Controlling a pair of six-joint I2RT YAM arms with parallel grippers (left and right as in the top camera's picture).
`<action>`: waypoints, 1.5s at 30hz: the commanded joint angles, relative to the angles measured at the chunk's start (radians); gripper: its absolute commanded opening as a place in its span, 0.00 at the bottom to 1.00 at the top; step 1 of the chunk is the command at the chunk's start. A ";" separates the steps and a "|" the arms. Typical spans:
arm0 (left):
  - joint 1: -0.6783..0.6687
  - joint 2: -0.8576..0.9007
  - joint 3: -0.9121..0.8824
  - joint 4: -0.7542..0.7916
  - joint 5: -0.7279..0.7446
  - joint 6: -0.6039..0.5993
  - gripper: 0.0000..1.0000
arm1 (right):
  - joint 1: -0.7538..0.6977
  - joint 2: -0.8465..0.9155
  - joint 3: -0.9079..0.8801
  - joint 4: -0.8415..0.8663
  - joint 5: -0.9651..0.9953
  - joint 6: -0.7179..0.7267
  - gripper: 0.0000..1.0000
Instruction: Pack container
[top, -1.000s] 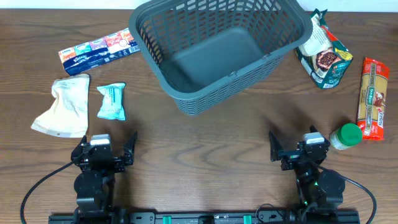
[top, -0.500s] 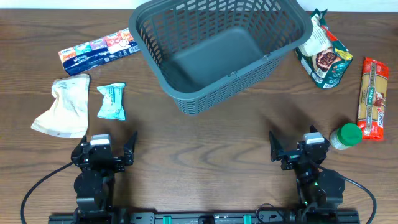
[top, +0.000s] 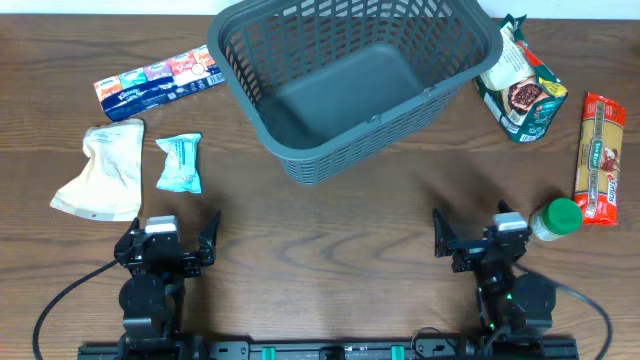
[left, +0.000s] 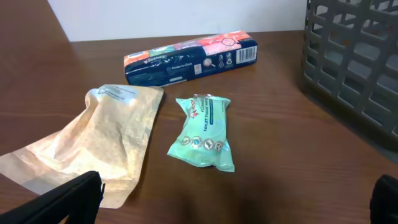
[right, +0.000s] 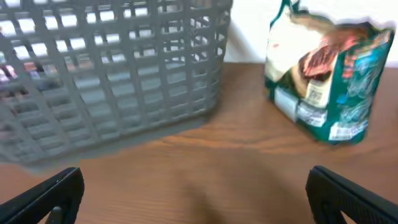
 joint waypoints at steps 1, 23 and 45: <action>-0.004 -0.006 -0.022 -0.006 0.010 0.013 0.99 | 0.007 -0.008 -0.002 -0.005 -0.013 0.290 0.99; -0.004 -0.006 -0.022 -0.006 0.010 0.013 0.99 | -0.066 0.433 0.386 -0.113 0.078 0.274 0.99; -0.004 -0.006 -0.022 -0.006 0.010 0.013 0.98 | -0.063 0.986 1.145 -0.341 -0.374 -0.048 0.99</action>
